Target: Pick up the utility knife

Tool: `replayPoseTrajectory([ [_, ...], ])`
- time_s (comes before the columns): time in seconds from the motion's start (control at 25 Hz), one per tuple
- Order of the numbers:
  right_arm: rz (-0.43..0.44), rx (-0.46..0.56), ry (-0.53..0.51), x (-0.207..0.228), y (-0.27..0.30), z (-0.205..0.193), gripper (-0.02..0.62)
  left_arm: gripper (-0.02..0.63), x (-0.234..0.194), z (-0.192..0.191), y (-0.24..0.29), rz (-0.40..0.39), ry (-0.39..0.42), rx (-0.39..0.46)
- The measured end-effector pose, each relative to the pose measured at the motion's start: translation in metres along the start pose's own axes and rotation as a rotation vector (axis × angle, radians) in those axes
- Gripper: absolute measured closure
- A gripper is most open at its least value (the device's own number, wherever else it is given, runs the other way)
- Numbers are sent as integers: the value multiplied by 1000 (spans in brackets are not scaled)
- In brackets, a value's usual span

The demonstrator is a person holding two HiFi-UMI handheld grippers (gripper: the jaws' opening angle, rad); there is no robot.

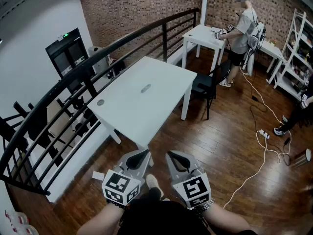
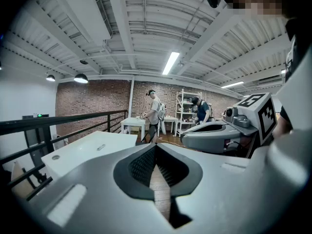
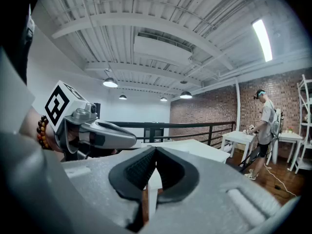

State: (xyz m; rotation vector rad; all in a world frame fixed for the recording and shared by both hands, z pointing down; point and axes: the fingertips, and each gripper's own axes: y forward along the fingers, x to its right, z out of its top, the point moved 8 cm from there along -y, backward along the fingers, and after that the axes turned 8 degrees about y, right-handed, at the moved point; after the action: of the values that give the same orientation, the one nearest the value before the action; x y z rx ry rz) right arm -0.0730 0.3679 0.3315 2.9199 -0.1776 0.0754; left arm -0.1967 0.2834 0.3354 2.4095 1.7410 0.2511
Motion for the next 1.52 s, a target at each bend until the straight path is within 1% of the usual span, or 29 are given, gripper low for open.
replayPoseTrajectory([
  [0.28, -6, 15, 19, 14, 19, 9, 603, 589, -16, -2, 29, -21, -7, 0],
  [0.48, -2, -27, -29, 35, 44, 9, 603, 589, -36, -2, 58, -25, -27, 3],
  [0.76, 29, -81, -31, 67, 108, 18, 603, 589, -91, -4, 102, -6, -71, -10],
  [1.0, 38, -100, -56, 90, 163, 37, 603, 589, -139, 0, 135, 2, -96, -2],
  [1.28, 68, -122, -84, 103, 219, 56, 603, 589, -188, 9, 163, 6, -90, -4],
  [1.52, 102, -130, -77, 114, 252, 63, 603, 589, -214, 14, 178, 34, -93, -11],
])
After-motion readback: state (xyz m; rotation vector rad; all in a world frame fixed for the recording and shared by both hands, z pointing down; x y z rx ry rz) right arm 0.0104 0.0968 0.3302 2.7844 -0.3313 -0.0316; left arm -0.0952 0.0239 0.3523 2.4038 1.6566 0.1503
